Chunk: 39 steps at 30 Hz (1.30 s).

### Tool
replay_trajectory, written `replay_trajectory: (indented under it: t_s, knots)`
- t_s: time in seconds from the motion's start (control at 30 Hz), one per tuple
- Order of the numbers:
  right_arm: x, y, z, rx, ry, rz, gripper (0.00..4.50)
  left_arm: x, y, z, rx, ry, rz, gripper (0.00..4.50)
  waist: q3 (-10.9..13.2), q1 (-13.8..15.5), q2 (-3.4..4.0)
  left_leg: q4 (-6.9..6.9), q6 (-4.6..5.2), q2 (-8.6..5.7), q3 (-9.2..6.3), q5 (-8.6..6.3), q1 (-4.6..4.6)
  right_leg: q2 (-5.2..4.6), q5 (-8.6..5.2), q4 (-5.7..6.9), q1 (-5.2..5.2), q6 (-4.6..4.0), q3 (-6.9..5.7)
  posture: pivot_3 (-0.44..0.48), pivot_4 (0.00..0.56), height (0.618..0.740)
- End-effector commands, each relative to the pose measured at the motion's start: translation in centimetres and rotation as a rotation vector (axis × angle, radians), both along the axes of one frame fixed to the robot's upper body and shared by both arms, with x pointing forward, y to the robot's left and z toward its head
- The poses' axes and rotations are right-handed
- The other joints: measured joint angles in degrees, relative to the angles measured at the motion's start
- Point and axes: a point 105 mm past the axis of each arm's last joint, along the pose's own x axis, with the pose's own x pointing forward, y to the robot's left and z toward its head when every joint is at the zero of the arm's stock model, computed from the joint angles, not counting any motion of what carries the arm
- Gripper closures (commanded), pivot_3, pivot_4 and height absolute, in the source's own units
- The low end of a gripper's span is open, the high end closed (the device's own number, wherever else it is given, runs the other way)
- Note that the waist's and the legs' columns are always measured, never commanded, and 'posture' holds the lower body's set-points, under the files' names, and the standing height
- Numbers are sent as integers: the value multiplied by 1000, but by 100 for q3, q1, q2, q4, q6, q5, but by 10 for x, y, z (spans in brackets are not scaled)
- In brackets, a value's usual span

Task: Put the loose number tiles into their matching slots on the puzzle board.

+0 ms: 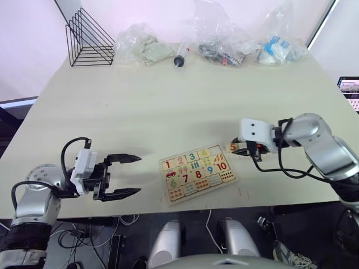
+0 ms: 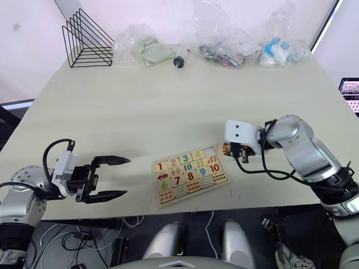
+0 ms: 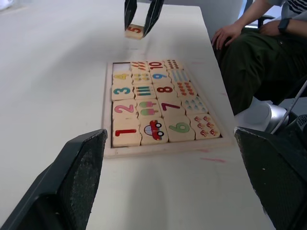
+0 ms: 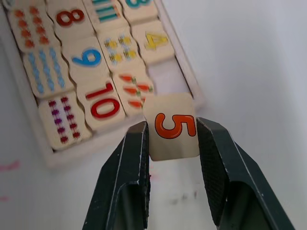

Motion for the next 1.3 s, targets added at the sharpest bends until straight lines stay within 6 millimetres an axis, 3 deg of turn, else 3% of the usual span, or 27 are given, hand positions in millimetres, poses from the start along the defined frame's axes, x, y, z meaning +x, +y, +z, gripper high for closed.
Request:
replay_trajectory:
  t_s: [0.03, 0.6, 1.3]
  knots:
    - [8, 8, 8, -39, -30, 1, 3631, -3, -3, 8, -7, -35, -14, 0, 0, 0, 0, 0, 0, 0, 1, 0, -1, 0, 0, 0, -1, 0, 1, 0, 150, 740]
    - [23, 42, 6, -220, -15, 5, 3631, -5, -7, 5, -58, -32, 50, 0, 0, -21, 0, -2, -1, -4, -4, 0, -7, 2, 1, 4, -12, -1, -3, 0, 150, 740]
    - [16, 56, -5, -289, 14, 73, 3631, -8, 2, -3, -30, -19, 58, 0, 1, -14, 1, -3, -2, -7, -5, 0, -8, 1, 1, 3, -17, -1, -5, 0, 150, 740]
